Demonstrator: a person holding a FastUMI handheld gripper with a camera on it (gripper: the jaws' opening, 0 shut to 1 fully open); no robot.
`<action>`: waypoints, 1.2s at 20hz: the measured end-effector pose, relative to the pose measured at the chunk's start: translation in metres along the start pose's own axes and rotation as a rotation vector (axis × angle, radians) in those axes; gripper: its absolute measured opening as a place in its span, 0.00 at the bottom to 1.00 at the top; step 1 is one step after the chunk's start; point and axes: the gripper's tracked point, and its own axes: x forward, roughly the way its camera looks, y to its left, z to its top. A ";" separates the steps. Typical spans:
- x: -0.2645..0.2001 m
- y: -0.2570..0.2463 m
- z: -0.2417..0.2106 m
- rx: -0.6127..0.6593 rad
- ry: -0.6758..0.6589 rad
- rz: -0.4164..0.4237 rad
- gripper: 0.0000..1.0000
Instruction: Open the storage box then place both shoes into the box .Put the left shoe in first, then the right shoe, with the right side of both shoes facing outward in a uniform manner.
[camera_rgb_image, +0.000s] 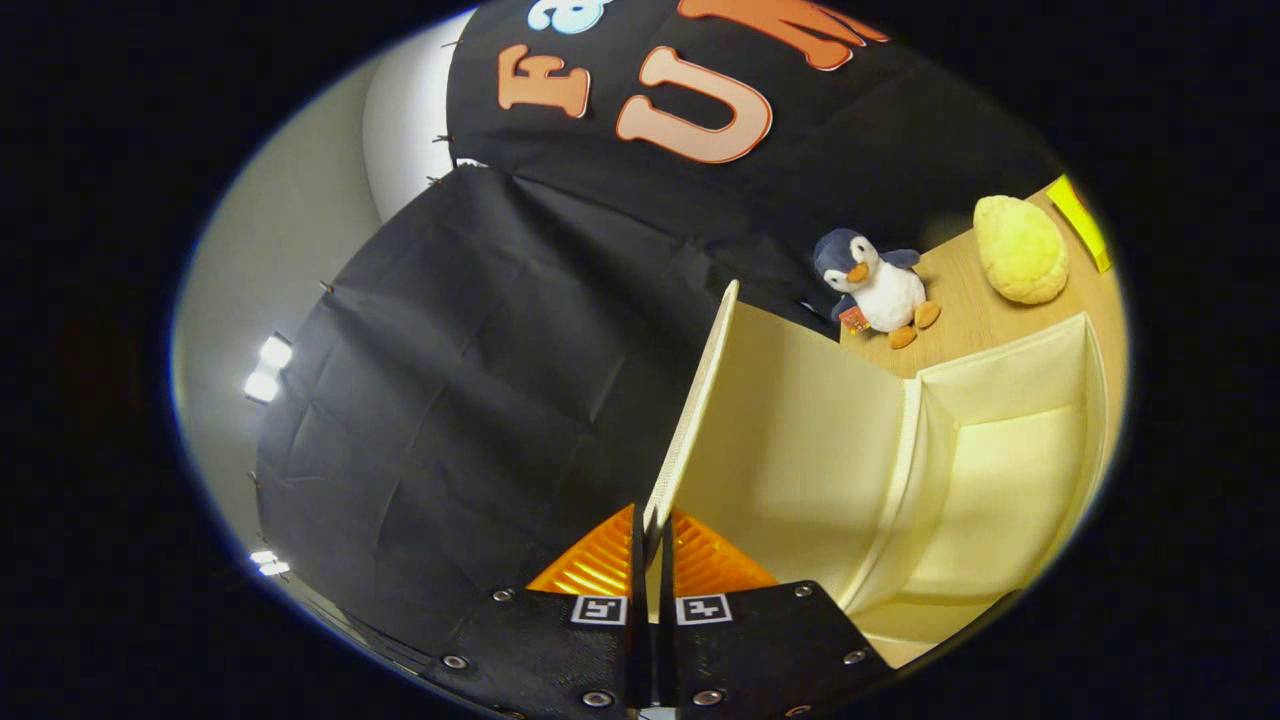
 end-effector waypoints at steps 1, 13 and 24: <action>0.010 0.001 -0.005 -0.021 0.010 -0.020 0.04; 0.009 -0.087 -0.007 -0.300 -0.025 -0.367 0.98; -0.147 -0.217 0.050 -0.230 -0.187 -0.646 0.98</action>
